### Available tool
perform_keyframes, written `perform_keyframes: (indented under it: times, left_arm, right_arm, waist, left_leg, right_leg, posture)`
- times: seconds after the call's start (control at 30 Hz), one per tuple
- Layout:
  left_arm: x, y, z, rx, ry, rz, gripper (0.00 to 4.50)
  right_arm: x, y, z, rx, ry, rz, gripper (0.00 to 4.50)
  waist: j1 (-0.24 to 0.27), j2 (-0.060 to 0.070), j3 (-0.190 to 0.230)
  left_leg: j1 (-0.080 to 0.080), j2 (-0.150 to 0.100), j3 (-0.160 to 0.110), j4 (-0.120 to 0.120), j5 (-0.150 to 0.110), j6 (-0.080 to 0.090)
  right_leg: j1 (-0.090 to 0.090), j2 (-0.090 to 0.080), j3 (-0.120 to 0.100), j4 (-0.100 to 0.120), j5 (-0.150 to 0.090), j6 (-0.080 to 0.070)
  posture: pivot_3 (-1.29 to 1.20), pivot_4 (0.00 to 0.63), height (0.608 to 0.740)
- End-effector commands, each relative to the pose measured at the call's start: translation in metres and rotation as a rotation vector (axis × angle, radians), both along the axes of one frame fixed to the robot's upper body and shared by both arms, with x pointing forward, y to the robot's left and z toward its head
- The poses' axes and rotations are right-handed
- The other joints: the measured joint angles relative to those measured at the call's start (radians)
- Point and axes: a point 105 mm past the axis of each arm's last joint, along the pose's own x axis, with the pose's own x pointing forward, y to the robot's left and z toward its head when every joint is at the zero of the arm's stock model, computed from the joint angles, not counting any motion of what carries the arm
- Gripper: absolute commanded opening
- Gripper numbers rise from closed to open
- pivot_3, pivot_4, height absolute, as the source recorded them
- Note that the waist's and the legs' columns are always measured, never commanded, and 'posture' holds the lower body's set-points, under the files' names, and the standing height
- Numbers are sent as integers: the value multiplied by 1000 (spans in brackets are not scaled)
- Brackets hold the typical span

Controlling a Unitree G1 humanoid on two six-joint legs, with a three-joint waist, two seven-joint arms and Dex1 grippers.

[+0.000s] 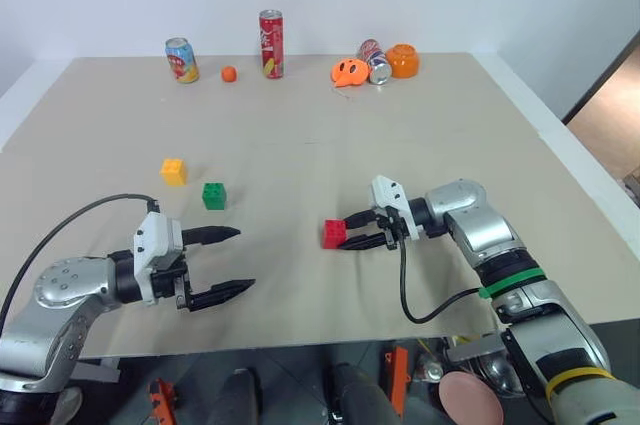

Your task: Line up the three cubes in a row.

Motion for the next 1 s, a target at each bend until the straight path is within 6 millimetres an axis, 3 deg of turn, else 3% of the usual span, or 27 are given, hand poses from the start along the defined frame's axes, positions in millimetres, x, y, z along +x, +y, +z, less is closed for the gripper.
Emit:
perform_keyframes:
  times: [0.03,0.4,0.67,0.73,0.87,0.93,1.0]
  left_arm:
    - [-5,0,16,3,-58,7,4500]
    - [-8,1,13,6,-62,25,4500]
    - [-5,-4,12,-3,-66,11,4500]
    - [-5,-5,13,-3,-67,7,4500]
    - [-4,-7,14,-4,-71,8,4500]
    - [-3,-7,15,-10,-73,18,4500]
    - [-1,-7,17,-29,-73,36,4500]
  right_arm:
    - [-1,-1,2,-16,-30,39,1170]
    - [-1,-19,-5,-35,-38,-4,1170]
    - [-1,-19,-7,-41,-42,-6,1170]
    - [1,-19,-7,-42,-36,-16,2228]
    - [7,-17,-7,-42,-25,-42,3641]
    - [7,-18,-6,-45,-13,-37,4240]
    - [4,-20,-6,-54,5,-22,4240]
  waist:
    - [0,0,0]
    - [-1,0,0]
    - [-1,0,0]
    - [-1,0,0]
    - [-1,0,0]
    - [-1,0,0]
    - [-2,0,0]
  left_leg:
    - [0,0,0,0,0,0]
    - [1,1,1,1,0,0]
    - [1,1,1,1,0,0]
    - [1,1,1,1,0,0]
    - [1,1,2,1,0,0]
    - [2,1,2,1,0,0]
    - [2,1,2,1,0,0]
  right_leg:
    - [0,0,0,0,0,0]
    - [0,1,1,0,0,-1]
    - [0,1,1,0,0,-1]
    - [0,1,1,0,0,-1]
    - [0,1,2,0,0,-1]
    - [0,1,2,0,0,-1]
    - [1,1,2,0,0,-1]
  posture:
    - [0,150,740]
    - [0,150,740]
    - [0,150,740]
    - [0,150,740]
    - [0,150,740]
    - [0,150,740]
    - [0,150,740]
